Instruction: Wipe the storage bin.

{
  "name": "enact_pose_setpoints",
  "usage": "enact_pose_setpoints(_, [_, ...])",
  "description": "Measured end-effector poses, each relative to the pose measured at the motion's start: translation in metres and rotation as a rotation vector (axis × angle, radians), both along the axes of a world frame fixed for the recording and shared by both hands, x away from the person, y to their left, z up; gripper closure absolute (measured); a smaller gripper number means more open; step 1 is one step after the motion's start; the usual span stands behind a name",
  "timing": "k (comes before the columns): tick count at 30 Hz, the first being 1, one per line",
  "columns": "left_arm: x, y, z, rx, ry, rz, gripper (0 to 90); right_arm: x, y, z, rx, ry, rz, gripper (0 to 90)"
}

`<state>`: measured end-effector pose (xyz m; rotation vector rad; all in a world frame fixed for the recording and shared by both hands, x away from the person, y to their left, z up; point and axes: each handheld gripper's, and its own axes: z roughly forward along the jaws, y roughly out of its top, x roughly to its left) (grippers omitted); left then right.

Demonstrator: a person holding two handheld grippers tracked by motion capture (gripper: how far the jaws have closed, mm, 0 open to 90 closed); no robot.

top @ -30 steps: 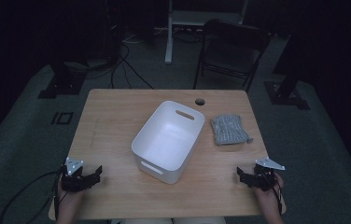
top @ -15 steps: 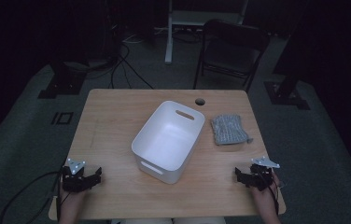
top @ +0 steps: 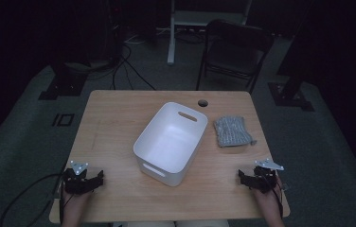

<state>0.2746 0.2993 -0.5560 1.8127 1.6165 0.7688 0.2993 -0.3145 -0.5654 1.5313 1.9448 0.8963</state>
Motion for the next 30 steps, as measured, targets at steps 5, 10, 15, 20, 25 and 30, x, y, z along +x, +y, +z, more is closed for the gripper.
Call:
enact_pose_setpoints(5, [0.0011,0.0013,-0.0002,-0.017,0.007,0.002,16.5,0.0000,-0.0001,0.0000,0.000,0.000,0.000,12.2])
enact_pose_setpoints(10, [0.0018,0.0006,-0.0003,-0.020,0.005,0.012,16.5,0.0000,-0.0001,0.0000,0.000,0.000,-0.001,12.2])
enact_pose_setpoints(15, [0.0038,-0.0020,0.0000,-0.020,0.007,0.047,16.4,0.0003,-0.0001,0.0000,0.002,0.000,-0.008,12.4])
enact_pose_setpoints(20, [0.0039,-0.0019,0.0000,-0.019,0.007,0.047,16.3,0.0001,-0.0005,0.0001,0.003,-0.003,-0.013,13.3])
enact_pose_setpoints(25, [0.0039,-0.0019,0.0000,-0.020,0.007,0.047,16.3,0.0001,-0.0005,0.0000,0.002,-0.003,-0.013,13.3])
enact_pose_setpoints(30, [0.0038,-0.0019,0.0000,-0.019,0.007,0.047,16.3,0.0001,-0.0006,0.0001,0.003,-0.003,-0.013,13.3])
